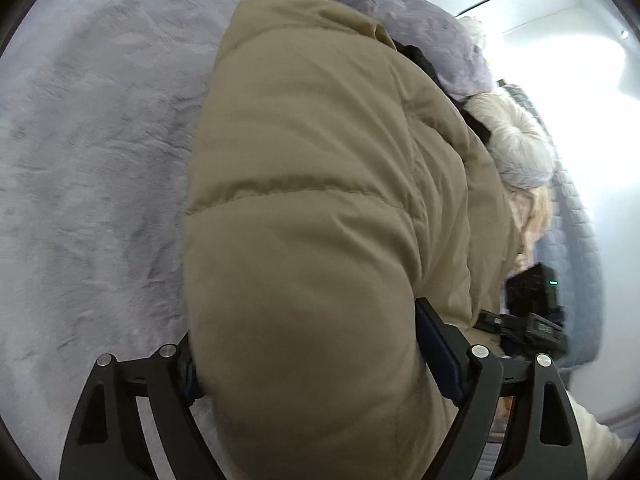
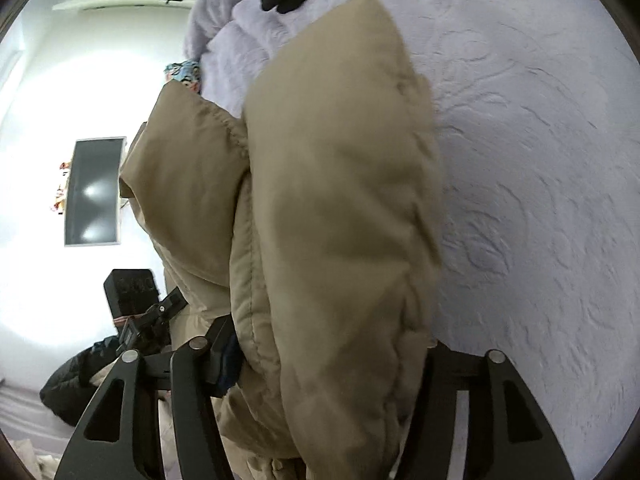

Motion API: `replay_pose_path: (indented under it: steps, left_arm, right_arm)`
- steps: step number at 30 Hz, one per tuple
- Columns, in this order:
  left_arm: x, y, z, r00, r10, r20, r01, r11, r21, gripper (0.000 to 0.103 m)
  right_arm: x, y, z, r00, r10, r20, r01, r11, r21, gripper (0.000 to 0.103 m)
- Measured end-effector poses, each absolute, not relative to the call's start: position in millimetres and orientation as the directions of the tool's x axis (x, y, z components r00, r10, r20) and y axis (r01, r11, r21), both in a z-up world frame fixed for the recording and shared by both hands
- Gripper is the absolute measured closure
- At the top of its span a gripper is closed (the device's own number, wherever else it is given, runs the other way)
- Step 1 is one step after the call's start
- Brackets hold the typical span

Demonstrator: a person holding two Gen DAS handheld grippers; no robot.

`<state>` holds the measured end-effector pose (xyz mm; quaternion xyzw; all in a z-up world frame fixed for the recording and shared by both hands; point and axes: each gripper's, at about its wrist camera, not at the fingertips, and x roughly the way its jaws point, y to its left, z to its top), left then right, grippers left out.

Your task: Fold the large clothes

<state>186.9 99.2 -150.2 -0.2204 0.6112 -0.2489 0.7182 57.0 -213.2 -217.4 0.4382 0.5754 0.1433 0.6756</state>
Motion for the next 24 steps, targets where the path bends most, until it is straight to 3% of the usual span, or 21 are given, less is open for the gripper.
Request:
replay_pose_path:
  steps: [4,8,9,10,11,17,21,24]
  left_arm:
    - [170.0,92.1,-101.3,0.242,-0.488,-0.839,0.107,0.873,-0.477,0.015]
    - [156.4,105.7,-56.5,0.326,-0.44,-0.837,0.149,0.898,-0.414,0.015]
    - [153.3,103.7,-47.1,0.349,-0.413,-0.841,0.161,0.911,-0.38,0.015]
    - [153.0,101.8,-39.7,0.365,-0.397,-0.842,0.169,0.918,-0.36,0.015]
    - [152.2,99.3,-33.5,0.383,-0.38,-0.842,0.179,0.925,-0.336,0.015]
    - [145.4,87.7,-46.1,0.367,-0.33,-0.87,0.258,0.934,-0.246,0.015]
    - [136.0,60.1,-76.3,0.351,-0.244,-0.904,0.278,0.949,-0.148,0.015]
    - [132.3,51.8,-84.6,0.355,-0.238,-0.904,0.286,0.948,-0.137,0.015]
  right_arm:
    - [60.2,-216.1,-185.2,0.3,0.615,-0.729,0.303,0.664,0.684,0.04]
    - [42.0,-220.7,-142.8,0.34,0.471,-0.814,0.285,0.773,0.566,0.041]
    - [38.3,-221.0,-131.4,0.357,0.438,-0.825,0.271,0.797,0.54,0.047]
    - [37.9,-217.9,-119.3,0.367,0.413,-0.834,0.253,0.818,0.517,0.072]
    - [37.1,-213.4,-109.2,0.37,0.395,-0.841,0.241,0.833,0.498,0.084]
    - [31.3,-160.9,-75.9,0.407,0.321,-0.855,0.124,0.908,0.4,0.086]
    - [33.9,-131.1,-115.2,0.326,0.21,-0.922,0.099,0.962,0.254,0.086]
    - [36.8,-131.3,-156.0,0.265,0.211,-0.941,0.134,0.958,0.253,0.086]
